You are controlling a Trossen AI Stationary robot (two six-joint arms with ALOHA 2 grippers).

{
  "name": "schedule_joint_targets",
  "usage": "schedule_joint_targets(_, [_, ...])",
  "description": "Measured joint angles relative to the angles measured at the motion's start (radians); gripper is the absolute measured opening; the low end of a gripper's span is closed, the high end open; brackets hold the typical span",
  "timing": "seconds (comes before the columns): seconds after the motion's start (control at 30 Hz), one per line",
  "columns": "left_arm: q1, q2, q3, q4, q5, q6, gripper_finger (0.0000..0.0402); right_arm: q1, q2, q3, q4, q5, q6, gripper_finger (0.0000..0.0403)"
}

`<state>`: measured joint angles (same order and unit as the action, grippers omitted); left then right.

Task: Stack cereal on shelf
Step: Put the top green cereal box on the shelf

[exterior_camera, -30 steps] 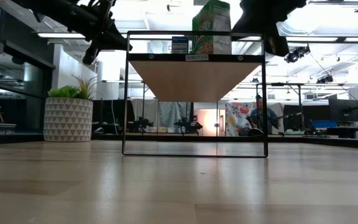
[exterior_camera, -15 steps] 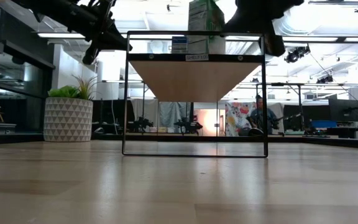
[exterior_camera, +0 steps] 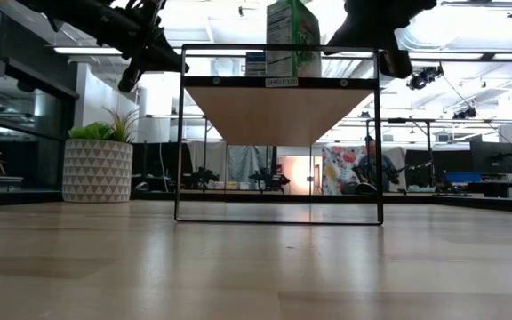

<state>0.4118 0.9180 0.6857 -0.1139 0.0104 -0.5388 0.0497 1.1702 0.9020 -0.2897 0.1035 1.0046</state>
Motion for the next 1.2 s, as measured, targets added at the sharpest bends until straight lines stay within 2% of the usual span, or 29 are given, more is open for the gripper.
schedule_joint_targets(0.63, [0.000, 0.000, 0.000, 0.000, -0.015, 0.000, 0.0000, -0.121, 0.019, 0.000, 0.084, -0.004, -0.071, 0.0000])
schedule_joint_targets(1.0, [0.000, 0.000, 0.000, 0.000, -0.022, 0.000, 0.0000, -0.106, 0.021, 0.000, -0.005, -0.208, -0.067, 0.0000])
schedule_joint_targets(1.2, [0.000, 0.000, 0.000, 0.000, -0.027, 0.000, 0.0000, -0.087, 0.021, 0.000, 0.043, -0.168, -0.063, 0.0000])
